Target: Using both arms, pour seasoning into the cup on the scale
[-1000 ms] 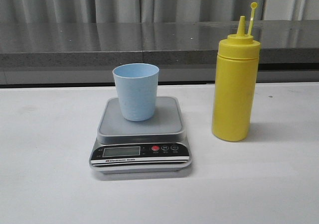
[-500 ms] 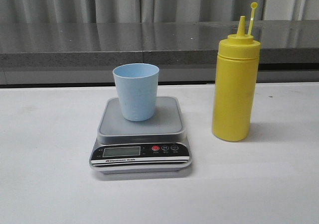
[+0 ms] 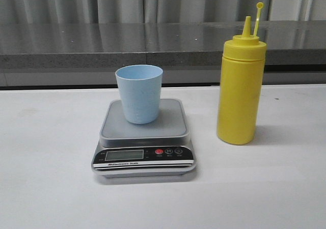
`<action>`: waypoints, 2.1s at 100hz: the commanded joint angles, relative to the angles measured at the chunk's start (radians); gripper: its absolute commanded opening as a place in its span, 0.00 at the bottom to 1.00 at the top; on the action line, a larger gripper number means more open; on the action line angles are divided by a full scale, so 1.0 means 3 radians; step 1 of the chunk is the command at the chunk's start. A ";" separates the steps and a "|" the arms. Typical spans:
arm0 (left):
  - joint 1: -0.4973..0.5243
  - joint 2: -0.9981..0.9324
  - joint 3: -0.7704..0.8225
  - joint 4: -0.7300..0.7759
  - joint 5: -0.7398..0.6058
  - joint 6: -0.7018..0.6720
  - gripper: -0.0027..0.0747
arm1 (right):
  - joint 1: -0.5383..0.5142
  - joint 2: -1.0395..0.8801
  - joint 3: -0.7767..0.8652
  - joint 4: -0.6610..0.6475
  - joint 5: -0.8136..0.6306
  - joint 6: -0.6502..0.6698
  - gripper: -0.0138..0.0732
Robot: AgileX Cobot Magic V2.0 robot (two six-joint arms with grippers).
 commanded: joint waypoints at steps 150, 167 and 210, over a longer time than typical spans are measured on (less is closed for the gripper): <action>0.0004 0.0025 -0.0085 -0.0030 -0.0258 -0.0034 0.01 | -0.0885 -0.1701 0.0614 -0.0308 -0.0182 -0.0019 0.08; 0.0004 0.0025 -0.0085 -0.0030 -0.0265 -0.0034 0.01 | -0.0950 -0.1746 0.0764 -0.0308 -0.0214 -0.0019 0.08; 0.0004 0.0025 -0.0085 -0.0030 -0.0265 -0.0034 0.01 | -0.0950 -0.1746 0.0965 -0.0327 -0.0169 -0.0019 0.08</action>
